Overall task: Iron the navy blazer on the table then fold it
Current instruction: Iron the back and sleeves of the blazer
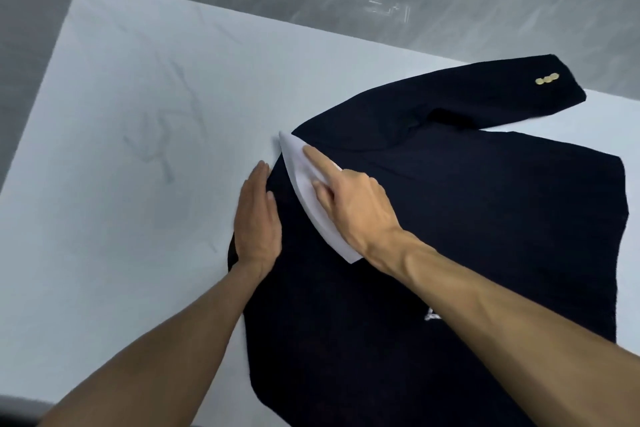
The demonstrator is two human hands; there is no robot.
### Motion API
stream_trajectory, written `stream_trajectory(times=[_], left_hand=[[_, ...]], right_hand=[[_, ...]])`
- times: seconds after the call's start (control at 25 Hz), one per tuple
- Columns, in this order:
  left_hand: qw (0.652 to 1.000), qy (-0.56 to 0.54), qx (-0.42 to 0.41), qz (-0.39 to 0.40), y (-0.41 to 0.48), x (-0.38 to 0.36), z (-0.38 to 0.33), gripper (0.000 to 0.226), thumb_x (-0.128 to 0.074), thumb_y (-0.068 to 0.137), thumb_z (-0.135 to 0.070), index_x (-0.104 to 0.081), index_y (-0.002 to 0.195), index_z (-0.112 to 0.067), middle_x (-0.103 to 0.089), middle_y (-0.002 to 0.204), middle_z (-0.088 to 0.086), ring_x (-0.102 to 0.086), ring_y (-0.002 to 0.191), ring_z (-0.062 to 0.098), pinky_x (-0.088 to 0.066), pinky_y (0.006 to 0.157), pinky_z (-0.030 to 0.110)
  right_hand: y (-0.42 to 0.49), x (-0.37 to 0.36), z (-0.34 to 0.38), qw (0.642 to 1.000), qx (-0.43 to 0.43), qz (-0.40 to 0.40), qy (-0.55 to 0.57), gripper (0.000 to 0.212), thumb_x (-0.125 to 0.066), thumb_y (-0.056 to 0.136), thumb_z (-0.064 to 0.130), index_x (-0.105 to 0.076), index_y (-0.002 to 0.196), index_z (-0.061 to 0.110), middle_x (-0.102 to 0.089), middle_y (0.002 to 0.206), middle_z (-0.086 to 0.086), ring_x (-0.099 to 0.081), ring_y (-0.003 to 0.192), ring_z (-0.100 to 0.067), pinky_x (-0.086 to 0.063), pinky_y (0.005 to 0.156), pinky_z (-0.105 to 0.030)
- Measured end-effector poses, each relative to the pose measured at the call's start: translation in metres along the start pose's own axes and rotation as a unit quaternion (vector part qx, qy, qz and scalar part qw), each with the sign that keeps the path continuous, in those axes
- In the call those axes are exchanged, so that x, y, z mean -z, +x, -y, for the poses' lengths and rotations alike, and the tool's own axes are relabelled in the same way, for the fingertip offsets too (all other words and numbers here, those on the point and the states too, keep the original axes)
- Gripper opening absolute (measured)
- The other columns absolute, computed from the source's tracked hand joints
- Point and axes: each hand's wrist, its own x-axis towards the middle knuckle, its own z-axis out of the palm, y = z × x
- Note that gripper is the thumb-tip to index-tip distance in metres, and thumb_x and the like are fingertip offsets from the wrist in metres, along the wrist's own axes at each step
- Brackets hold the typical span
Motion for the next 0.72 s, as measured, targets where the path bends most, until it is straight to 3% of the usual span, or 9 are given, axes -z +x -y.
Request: stream_trajectory(times=[0.08,0.12,0.24,0.36,0.48,0.6,0.72], left_hand=[[0.992,-0.066,0.091,-0.053,0.004,0.009,0.001,0.045,-0.031,0.106,-0.009,-0.036,0.15,-0.015,-0.035,0.157,-0.006,-0.031,0.144,0.007,-0.018,0.113,0.007],[0.99,-0.05,0.116,-0.068,0.004,0.014,0.004,0.044,-0.032,0.105,-0.008,-0.039,0.148,-0.013,-0.035,0.157,-0.004,-0.03,0.145,0.009,-0.016,0.115,0.009],[0.987,0.138,0.081,-0.021,-0.008,0.025,0.024,0.048,-0.025,0.106,-0.026,-0.035,0.15,-0.008,-0.024,0.162,0.009,-0.017,0.151,0.021,-0.011,0.125,0.034],[0.975,0.211,0.062,0.021,-0.014,0.019,0.031,0.062,-0.01,0.103,-0.039,-0.023,0.155,-0.008,-0.013,0.165,0.013,-0.008,0.153,0.026,-0.008,0.125,0.041],[0.971,0.229,0.074,0.012,-0.015,0.012,0.025,0.064,-0.006,0.102,-0.04,-0.021,0.155,-0.007,-0.012,0.164,0.014,-0.008,0.153,0.027,-0.008,0.125,0.043],[0.971,0.225,0.078,0.004,-0.014,0.011,0.029,0.06,-0.01,0.104,-0.037,-0.022,0.155,-0.009,-0.012,0.165,0.012,-0.008,0.153,0.025,-0.006,0.125,0.041],[0.989,0.124,0.077,0.001,-0.014,0.013,0.035,0.052,-0.017,0.106,-0.026,-0.026,0.155,-0.015,-0.011,0.166,0.004,-0.005,0.153,0.015,0.001,0.125,0.032]], right_hand=[[-0.007,-0.005,0.007,1.0,-0.004,0.011,0.001,0.053,-0.037,0.1,0.028,-0.022,0.149,0.041,-0.053,0.069,-0.007,-0.054,0.062,-0.029,-0.048,0.061,-0.041],[-0.009,-0.009,0.012,1.0,-0.005,0.018,-0.003,0.052,-0.036,0.1,0.03,-0.02,0.149,0.039,-0.054,0.071,-0.006,-0.054,0.061,-0.03,-0.047,0.061,-0.041],[-0.011,-0.027,0.026,0.998,-0.011,0.035,-0.058,0.051,-0.031,0.102,0.035,-0.014,0.151,0.038,-0.05,0.078,-0.004,-0.047,0.06,-0.03,-0.038,0.059,-0.037],[-0.009,-0.035,0.029,0.991,-0.036,0.038,-0.127,0.058,-0.032,0.103,0.03,-0.004,0.152,0.043,-0.044,0.08,-0.005,-0.041,0.057,-0.028,-0.032,0.058,-0.035],[-0.007,-0.036,0.032,0.987,-0.046,0.043,-0.147,0.064,-0.035,0.102,0.021,-0.001,0.152,0.044,-0.043,0.08,-0.005,-0.042,0.056,-0.026,-0.032,0.057,-0.034],[-0.008,-0.033,0.033,0.991,-0.04,0.057,-0.11,0.06,-0.032,0.103,0.026,-0.003,0.151,0.046,-0.044,0.08,-0.005,-0.044,0.06,-0.027,-0.033,0.061,-0.034],[-0.016,-0.033,0.034,0.992,-0.029,0.066,-0.104,0.057,-0.03,0.104,0.031,-0.003,0.151,0.049,-0.043,0.08,-0.004,-0.042,0.061,-0.026,-0.033,0.062,-0.034]])
